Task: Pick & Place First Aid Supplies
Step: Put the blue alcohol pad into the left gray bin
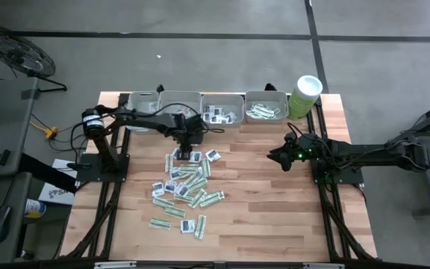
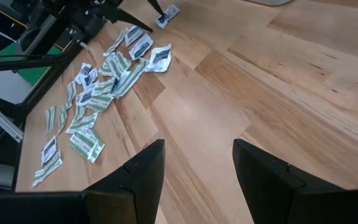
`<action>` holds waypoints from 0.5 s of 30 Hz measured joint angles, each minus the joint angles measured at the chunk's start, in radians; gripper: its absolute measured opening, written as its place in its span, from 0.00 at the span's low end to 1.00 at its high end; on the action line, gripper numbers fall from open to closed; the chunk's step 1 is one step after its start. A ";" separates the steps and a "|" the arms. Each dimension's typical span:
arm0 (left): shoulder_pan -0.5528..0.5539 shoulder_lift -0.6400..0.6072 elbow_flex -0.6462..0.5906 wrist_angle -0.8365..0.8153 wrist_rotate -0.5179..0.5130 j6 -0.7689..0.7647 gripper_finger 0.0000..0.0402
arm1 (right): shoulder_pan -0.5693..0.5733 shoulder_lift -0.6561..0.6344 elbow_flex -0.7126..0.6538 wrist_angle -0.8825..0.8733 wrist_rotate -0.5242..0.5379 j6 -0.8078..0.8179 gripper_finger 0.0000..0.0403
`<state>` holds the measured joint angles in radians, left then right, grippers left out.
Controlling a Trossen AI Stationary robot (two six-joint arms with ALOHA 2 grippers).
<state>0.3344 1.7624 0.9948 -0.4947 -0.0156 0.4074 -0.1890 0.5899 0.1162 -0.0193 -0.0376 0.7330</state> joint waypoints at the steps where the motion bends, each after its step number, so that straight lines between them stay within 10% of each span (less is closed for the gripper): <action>1: 0.000 -0.001 -0.016 0.018 -0.001 -0.010 0.43 | 0.000 0.000 0.000 0.000 -0.001 0.000 0.46; 15: -0.002 -0.003 -0.113 0.054 0.013 -0.099 0.10 | 0.000 0.000 0.000 0.000 -0.005 0.008 0.46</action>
<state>0.3325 1.7596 0.8817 -0.4407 -0.0022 0.3082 -0.1890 0.5896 0.1164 -0.0189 -0.0424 0.7414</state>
